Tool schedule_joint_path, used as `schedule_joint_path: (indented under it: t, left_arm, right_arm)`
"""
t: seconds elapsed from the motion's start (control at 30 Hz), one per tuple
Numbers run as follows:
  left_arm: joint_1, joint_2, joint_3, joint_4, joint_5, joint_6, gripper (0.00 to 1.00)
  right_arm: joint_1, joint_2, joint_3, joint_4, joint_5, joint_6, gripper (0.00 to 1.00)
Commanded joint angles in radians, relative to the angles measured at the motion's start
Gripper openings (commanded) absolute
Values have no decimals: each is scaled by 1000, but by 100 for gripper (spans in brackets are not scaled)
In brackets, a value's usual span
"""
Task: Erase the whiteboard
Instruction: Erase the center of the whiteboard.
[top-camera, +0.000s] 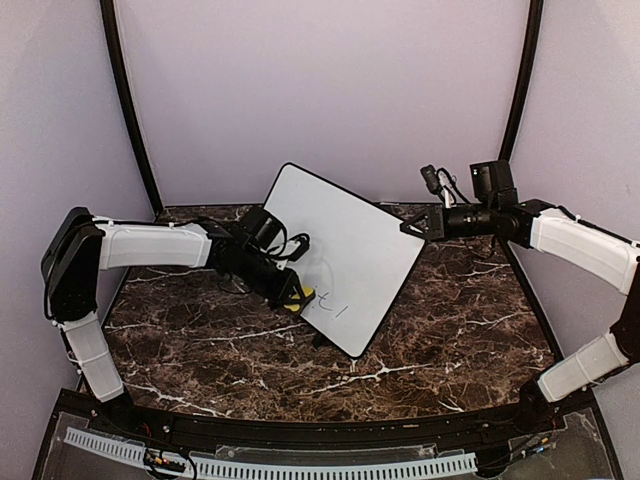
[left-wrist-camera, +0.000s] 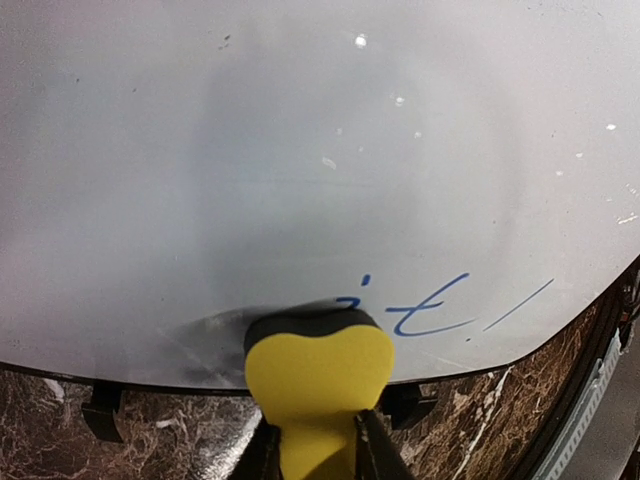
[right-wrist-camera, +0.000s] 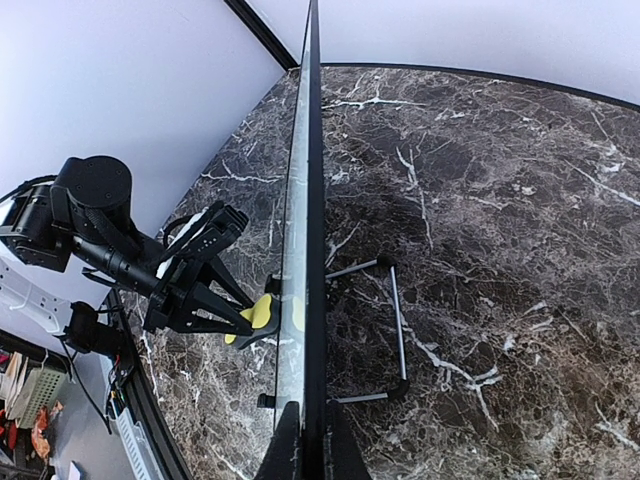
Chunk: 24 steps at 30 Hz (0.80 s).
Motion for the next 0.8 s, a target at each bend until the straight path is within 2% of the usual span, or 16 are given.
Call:
schedule_joint_path:
  t: [0.0,0.47,0.77]
  left_arm:
    - [2,24,56,178,-63,25,0]
    - [2,36,57,155,-64,32,0]
    - [-5,-47,-173,133,-57,8,0]
  right_arm:
    - [38,17,-11,3,-56,-112,0]
    - [38,12,-17,3,-53,-112,0]
    - [38,21,-18,7,-54,-113,0]
